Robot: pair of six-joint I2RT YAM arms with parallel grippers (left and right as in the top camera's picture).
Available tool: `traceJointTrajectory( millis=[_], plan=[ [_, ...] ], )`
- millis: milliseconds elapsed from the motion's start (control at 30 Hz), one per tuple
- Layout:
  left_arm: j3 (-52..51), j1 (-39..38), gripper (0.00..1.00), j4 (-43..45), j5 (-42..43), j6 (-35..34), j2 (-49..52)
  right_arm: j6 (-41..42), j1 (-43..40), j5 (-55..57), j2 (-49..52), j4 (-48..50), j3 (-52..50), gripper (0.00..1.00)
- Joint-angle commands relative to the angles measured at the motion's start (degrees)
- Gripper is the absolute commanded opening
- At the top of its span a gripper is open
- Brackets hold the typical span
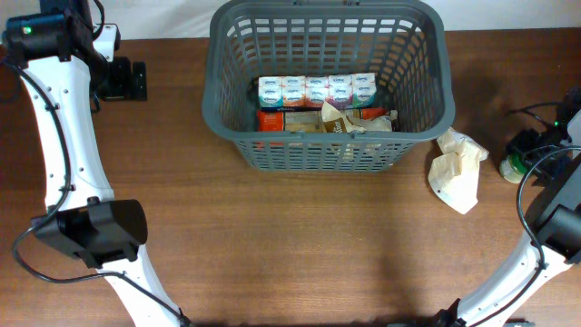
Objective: Pack container
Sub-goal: 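Reach the right gripper down to the green-capped spice jar, then grasp the green-capped jar and lift it over the basket with the right gripper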
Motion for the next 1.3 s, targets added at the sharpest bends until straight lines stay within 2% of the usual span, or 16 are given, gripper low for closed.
traceJointTrajectory(
  millis=[0, 167, 367, 467, 567, 600, 767, 900, 967, 1067, 1133, 1267],
  plan=[
    [-0.26, 0.33, 0.99, 0.11, -0.22, -0.7, 0.28, 0.52, 0.48, -0.11, 0.07, -0.09, -0.46, 0.7],
    [-0.26, 0.33, 0.99, 0.11, -0.22, -0.7, 0.28, 0.52, 0.48, -0.13, 0.04, -0.5, -0.46, 0.55],
    [-0.26, 0.33, 0.99, 0.11, -0.24, -0.7, 0.28, 0.5, 0.48, -1.44, -1.7, -1.53, 0.39, 0.5],
    [-0.26, 0.33, 0.99, 0.11, -0.22, -0.72, 0.28, 0.52, 0.48, -5.2, -4.55, -3.17, 4.28, 0.46],
    [-0.26, 0.35, 0.99, 0.11, -0.22, -0.72, 0.28, 0.5, 0.52, -13.44, -9.01, -5.68, 11.61, 0.17],
    [-0.26, 0.33, 0.99, 0.09, -0.22, -0.7, 0.28, 0.5, 0.66, -15.69, -10.6, -6.67, 14.05, 0.04],
    [-0.26, 0.33, 0.99, 0.11, -0.24, -0.7, 0.28, -2.19, 5.77, -23.28, -21.75, -10.93, 27.17, 0.04],
    [-0.26, 0.33, 0.99, 0.11, -0.22, -0.7, 0.28, -10.56, 17.62, -23.93, -30.91, -9.64, 31.65, 0.04],
    [-0.26, 0.33, 0.99, 0.09, -0.22, -0.7, 0.28, -13.25, 27.54, -23.89, -33.18, -8.7, 31.65, 0.04],
    [-0.26, 0.33, 0.99, 0.11, -0.22, -0.7, 0.28, -13.55, 37.9, -23.58, -31.32, -8.63, 30.58, 0.04],
    [-0.26, 0.33, 0.99, 0.11, -0.22, -0.72, 0.28, -13.55, 45.33, -17.68, -27.23, -8.68, 29.51, 0.04],
    [-0.26, 0.33, 0.99, 0.11, -0.22, -0.7, 0.28, -13.51, 51.15, -4.02, -19.71, -8.68, 29.49, 0.04]
  ],
)
